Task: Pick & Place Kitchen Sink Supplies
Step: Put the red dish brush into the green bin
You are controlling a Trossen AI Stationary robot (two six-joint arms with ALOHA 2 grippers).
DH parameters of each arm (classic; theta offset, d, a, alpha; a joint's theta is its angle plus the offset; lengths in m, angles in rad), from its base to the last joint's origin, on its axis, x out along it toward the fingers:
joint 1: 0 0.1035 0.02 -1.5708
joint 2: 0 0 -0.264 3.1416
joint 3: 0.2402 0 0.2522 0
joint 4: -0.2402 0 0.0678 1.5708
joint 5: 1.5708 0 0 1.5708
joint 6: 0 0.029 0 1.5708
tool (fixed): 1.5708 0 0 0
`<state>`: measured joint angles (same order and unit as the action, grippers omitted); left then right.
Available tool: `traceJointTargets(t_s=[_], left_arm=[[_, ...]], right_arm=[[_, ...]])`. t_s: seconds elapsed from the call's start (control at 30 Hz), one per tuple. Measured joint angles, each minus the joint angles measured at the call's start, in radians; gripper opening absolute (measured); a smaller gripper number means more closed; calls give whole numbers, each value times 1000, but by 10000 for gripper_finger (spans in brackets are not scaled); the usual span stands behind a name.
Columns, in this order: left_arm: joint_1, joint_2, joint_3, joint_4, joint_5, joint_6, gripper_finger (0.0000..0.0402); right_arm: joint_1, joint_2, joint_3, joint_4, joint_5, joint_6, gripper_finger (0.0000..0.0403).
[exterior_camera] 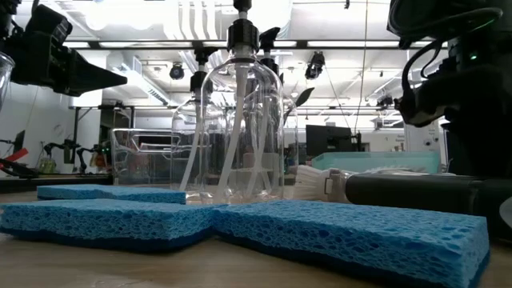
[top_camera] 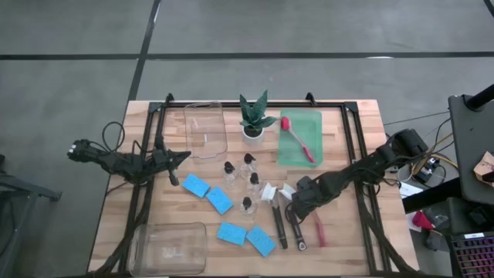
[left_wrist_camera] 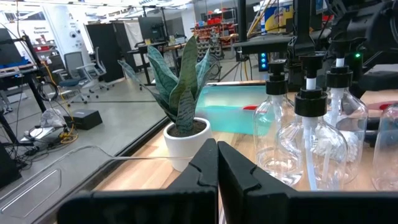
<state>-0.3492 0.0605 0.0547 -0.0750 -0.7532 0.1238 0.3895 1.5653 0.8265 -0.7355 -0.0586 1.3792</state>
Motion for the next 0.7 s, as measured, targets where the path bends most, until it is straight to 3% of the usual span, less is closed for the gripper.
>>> traceJointTargets(t_s=[0.13,0.37,0.7], left_arm=[[0,0,0,0,0,0,0],[0,0,0,1,0,0,0],[0,1,-1,3,0,0,0]], right_arm=[[-1,-19,1,-7,-2,-22,38],[-6,-59,21,-60,-26,-33,48],[-31,-159,125,-299,14,-68,47]])
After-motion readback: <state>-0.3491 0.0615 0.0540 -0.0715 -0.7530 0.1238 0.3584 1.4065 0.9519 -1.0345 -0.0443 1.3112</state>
